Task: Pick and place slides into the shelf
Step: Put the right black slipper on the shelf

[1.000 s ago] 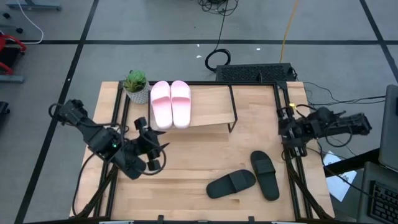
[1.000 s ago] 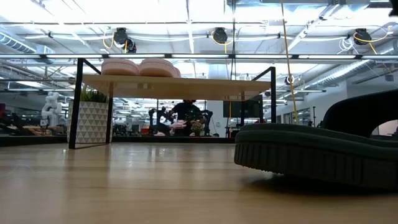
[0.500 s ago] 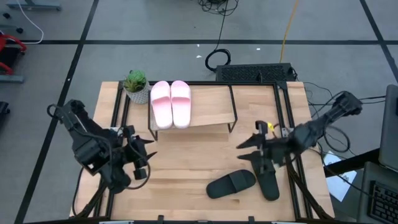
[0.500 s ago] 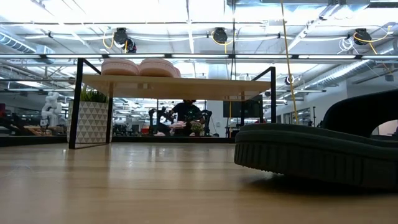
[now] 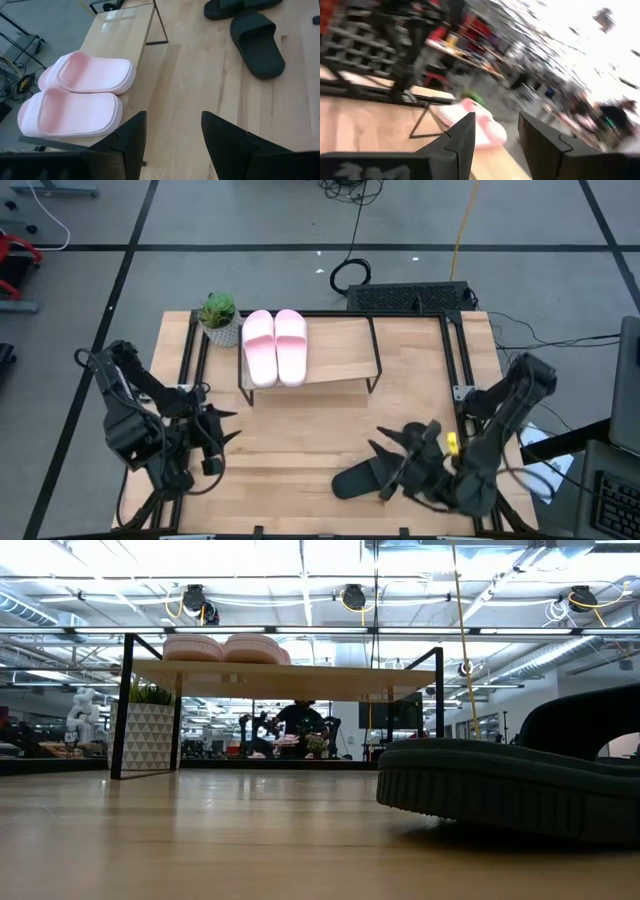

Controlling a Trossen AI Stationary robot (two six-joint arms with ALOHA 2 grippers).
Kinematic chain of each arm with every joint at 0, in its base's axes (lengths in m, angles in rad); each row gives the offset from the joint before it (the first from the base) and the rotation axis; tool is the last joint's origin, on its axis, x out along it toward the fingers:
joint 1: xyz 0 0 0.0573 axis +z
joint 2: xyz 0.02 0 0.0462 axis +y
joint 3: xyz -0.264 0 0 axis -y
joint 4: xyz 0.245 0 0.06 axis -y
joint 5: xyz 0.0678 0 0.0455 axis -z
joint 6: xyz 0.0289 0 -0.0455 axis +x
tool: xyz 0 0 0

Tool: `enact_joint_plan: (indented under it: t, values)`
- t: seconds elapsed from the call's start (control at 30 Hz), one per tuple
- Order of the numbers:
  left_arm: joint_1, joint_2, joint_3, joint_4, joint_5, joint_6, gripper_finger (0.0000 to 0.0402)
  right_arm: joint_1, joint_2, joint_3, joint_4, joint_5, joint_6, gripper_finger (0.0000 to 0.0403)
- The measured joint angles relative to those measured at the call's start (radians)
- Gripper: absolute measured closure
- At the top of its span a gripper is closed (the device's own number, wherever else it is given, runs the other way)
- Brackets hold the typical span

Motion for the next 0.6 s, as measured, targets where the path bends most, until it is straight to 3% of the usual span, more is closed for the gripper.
enact_joint_plan:
  t: [0.27, 0.6]
  values:
    - [-0.007, 0.0, 0.0, 0.0, 0.0, 0.011, 0.0211, 0.043, 0.203, 0.085, 0.568, 0.017, -0.263, 0.0261]
    - [-0.007, 0.0, 0.0, 0.0, 0.0, -0.004, 0.0211, 0.073, 0.309, 0.086, 0.59, 0.017, -0.182, 0.0261]
